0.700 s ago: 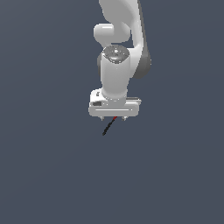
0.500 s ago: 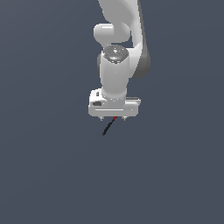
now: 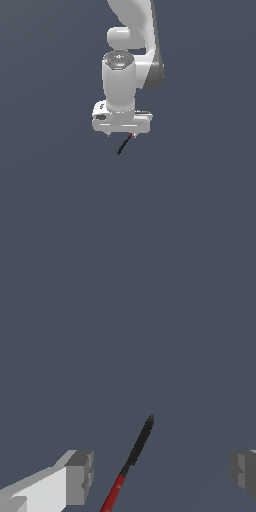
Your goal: Pick up the object and move it to a goal position.
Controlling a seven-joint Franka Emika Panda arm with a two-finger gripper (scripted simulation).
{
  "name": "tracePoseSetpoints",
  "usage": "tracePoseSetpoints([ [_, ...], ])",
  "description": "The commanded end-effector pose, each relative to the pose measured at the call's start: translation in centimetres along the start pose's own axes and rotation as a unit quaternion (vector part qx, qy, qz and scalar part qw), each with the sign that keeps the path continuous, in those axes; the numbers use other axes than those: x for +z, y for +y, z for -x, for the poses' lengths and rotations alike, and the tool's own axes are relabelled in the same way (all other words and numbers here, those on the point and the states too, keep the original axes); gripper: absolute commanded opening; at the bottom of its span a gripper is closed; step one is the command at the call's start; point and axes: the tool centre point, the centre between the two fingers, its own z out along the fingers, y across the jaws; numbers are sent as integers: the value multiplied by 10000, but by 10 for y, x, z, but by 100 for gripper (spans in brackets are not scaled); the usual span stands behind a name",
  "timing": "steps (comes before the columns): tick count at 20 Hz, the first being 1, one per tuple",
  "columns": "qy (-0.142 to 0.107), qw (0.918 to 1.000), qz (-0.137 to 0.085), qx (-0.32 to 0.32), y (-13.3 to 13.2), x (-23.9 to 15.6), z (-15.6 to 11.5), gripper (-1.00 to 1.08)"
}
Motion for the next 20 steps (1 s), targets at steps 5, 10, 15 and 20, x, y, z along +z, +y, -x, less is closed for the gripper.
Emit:
tracePoseSetpoints([
  [5,-12,9999,-10,102,-3,7,4,100],
  [10,-39,9992,-27,392,-6,25,15,100],
  [15,-83,9963,-43,857,-11,52,34,100],
  [20,-139,9891,-41,1465,-15,84,61,100],
])
